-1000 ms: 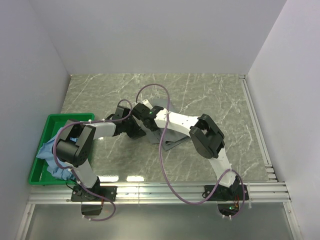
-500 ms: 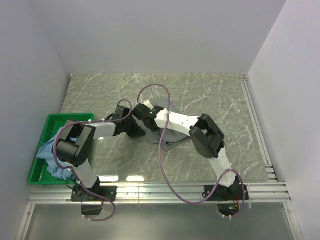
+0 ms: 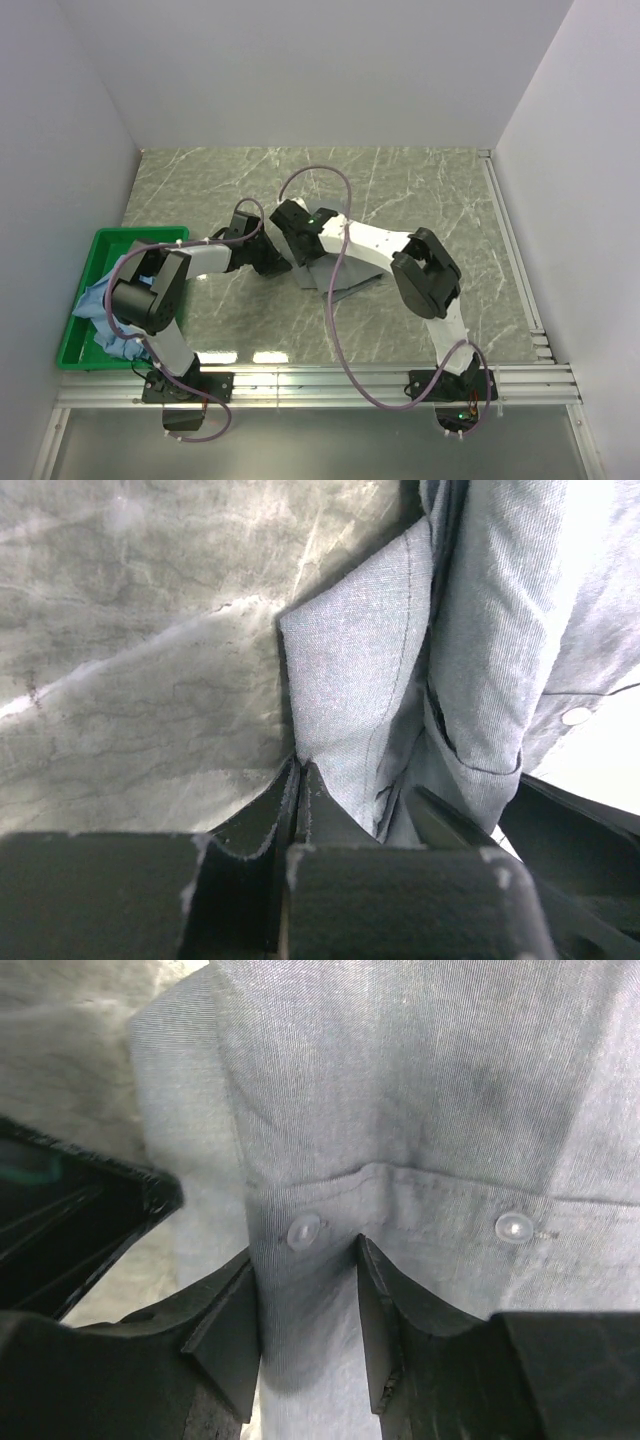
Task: Fold and stack the long sleeve shirts
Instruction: Fold the shirt
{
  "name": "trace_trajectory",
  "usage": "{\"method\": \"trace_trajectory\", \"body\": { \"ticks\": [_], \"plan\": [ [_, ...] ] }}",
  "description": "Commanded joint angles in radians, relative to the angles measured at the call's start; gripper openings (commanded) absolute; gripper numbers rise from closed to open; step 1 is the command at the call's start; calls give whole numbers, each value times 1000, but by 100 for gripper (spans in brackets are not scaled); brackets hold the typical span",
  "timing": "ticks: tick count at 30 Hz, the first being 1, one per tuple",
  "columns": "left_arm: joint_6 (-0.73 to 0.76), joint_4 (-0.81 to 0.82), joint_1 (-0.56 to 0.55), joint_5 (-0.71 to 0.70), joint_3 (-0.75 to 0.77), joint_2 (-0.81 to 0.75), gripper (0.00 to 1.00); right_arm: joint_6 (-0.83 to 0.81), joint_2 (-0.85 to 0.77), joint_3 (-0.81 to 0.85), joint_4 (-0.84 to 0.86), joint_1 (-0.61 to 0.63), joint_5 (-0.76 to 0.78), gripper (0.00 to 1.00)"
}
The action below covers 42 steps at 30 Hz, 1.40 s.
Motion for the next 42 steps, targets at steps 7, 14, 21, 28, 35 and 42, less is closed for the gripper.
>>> {"method": "trace_trajectory", "body": {
  "ticks": [7, 14, 21, 28, 35, 42],
  "plan": [
    [-25, -6, -4, -30, -2, -63, 9, 63, -231, -106, 113, -43, -203, 46],
    [-38, -54, -1, -81, -8, -123, 23, 127, -351, -238, 218, -101, -370, 45],
    [-35, -135, 4, -136, -1, -195, 27, 172, -404, -402, 371, -184, -661, 41],
    [-7, -219, 16, -220, 36, -319, 30, 175, -371, -434, 442, -188, -807, 41],
    [19, -157, 19, -202, 153, -274, 38, 167, -306, -451, 449, -217, -923, 41],
    [12, -40, 16, -127, 240, -108, 29, 126, -248, -488, 417, -248, -990, 41]
  ]
}}
